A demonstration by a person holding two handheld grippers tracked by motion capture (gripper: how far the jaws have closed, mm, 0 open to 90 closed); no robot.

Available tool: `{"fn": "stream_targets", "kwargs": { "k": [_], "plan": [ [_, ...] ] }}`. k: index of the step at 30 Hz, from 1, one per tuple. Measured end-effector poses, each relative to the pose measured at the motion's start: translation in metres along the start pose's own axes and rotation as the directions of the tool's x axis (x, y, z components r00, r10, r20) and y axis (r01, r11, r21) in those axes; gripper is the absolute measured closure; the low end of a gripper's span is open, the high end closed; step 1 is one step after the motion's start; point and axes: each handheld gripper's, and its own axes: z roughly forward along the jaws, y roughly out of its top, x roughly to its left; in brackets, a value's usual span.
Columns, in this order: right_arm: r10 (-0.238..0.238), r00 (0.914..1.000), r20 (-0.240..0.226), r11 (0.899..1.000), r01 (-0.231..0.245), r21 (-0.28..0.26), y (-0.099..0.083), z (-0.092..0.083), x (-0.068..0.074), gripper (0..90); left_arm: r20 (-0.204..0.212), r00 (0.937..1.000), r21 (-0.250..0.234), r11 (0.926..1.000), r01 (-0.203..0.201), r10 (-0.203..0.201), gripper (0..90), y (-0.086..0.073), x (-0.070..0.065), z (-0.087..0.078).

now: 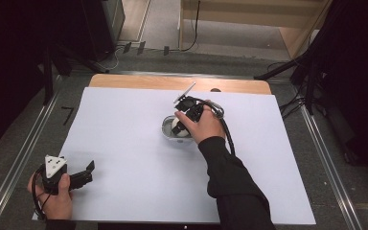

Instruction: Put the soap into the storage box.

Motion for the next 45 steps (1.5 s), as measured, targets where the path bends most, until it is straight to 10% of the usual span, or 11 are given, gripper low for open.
{"fn": "stream_targets", "kwargs": {
  "k": [20, 45],
  "plan": [
    [0.089, 0.995, 0.046, 0.995, -0.087, -0.044, -0.008, 0.009, -0.002, 24.9, 0.0, 1.0, 0.003, 1.0, -0.004, 0.004, 0.0, 0.0, 0.0, 0.0],
    [0.101, 0.9937, 0.048, 0.973, -0.089, -0.211, -0.058, -0.033, -0.002, 12.0, -0.005, 0.9999, -0.004, 0.9999, -0.011, 0.011, 0.0, 0.0, -0.001, 0.0]
  ]
}}
